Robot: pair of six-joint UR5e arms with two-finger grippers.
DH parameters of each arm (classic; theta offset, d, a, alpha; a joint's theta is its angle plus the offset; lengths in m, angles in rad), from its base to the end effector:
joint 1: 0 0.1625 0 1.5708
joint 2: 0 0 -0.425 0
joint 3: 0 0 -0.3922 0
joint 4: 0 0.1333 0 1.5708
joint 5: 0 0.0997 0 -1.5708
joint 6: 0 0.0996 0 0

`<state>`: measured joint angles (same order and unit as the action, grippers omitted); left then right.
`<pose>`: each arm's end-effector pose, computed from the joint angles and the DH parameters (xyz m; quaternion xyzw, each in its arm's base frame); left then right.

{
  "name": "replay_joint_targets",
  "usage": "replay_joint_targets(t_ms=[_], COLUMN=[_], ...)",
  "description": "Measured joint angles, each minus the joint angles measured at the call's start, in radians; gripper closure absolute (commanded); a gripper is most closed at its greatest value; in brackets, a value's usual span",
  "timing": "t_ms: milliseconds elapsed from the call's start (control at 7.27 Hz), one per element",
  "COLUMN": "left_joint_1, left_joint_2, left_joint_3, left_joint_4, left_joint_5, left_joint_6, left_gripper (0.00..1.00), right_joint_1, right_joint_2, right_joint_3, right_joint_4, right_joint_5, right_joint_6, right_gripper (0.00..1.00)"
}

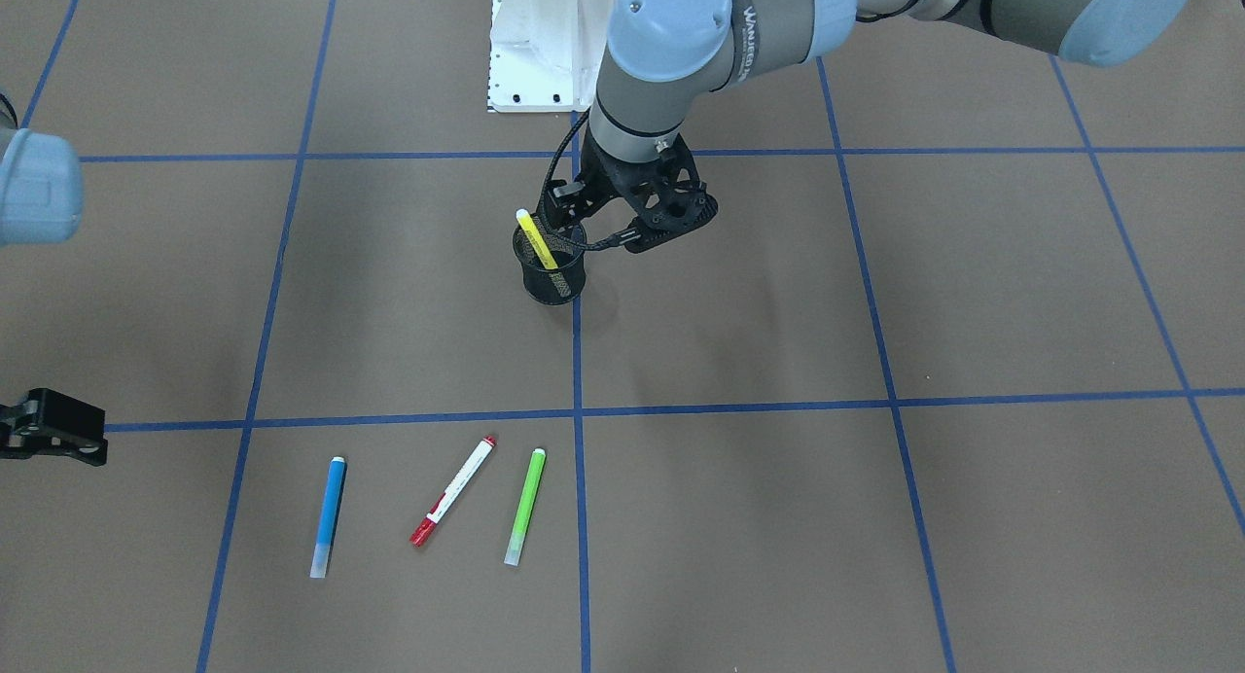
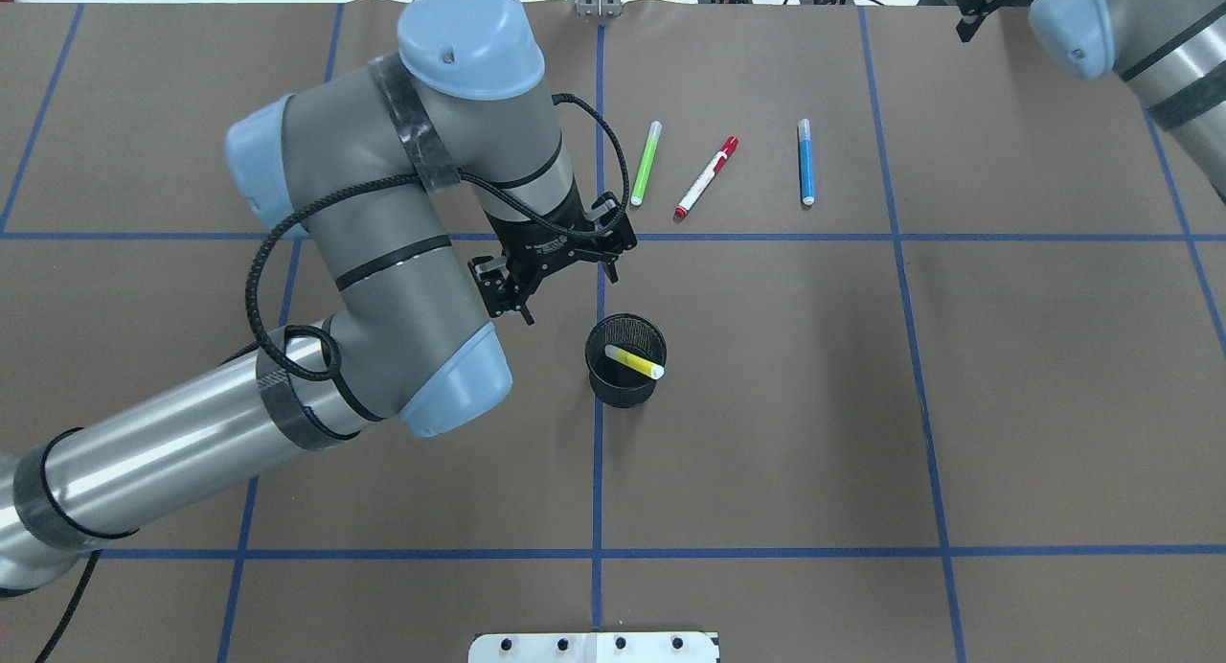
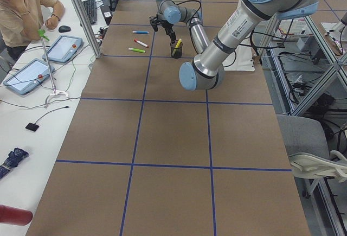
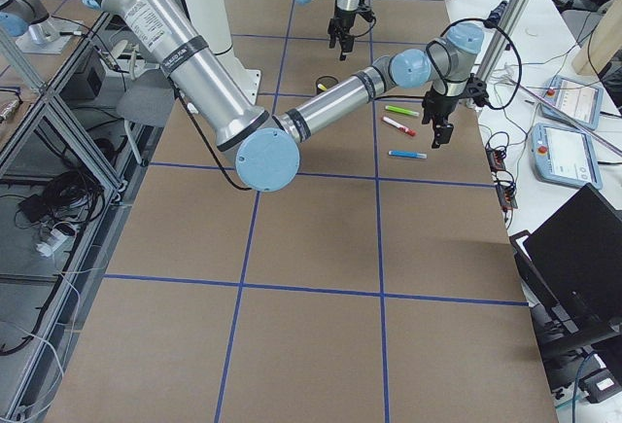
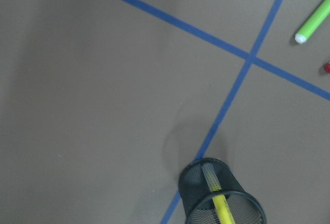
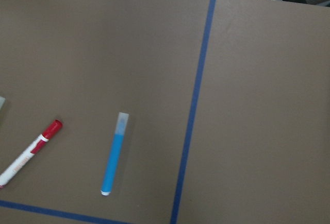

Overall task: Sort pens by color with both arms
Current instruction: 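Raise the right gripper away while the left gripper moves over the cup, then lower the left gripper into the cup and grasp the yellow highlighter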

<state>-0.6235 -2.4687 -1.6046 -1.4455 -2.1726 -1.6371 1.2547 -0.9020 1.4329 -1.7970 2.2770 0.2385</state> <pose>0.5190 -0.4680 0.0974 -0.1590 0.4353 -0.1876 0.8661 -0.1584 -0.7053 0.3397 0.0434 -0.3677 -0.0884 0.9247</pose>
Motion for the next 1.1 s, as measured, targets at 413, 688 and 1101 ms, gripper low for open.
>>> replay_joint_targets(t_ms=[413, 688, 1101], left_joint_1=[0.068, 0.085, 0.097], left_joint_2=[-0.055, -0.067, -0.089], left_joint_3=[0.12, 0.187, 0.203], left_joint_4=[-0.095, -0.171, -0.193], left_joint_5=[0.058, 0.078, 0.089], left_joint_6=[-0.111, -0.152, -0.159], left_gripper=[0.07, 0.23, 0.47], right_joint_1=[0.054, 0.063, 0.064], right_joint_2=[-0.045, -0.055, -0.057], right_joint_3=[0.004, 0.005, 0.004], right_joint_4=[-0.046, -0.046, -0.045], right_joint_5=[0.005, 0.009, 0.006], right_joint_6=[-0.116, -0.131, -0.133], right_gripper=[0.01, 0.01, 0.01])
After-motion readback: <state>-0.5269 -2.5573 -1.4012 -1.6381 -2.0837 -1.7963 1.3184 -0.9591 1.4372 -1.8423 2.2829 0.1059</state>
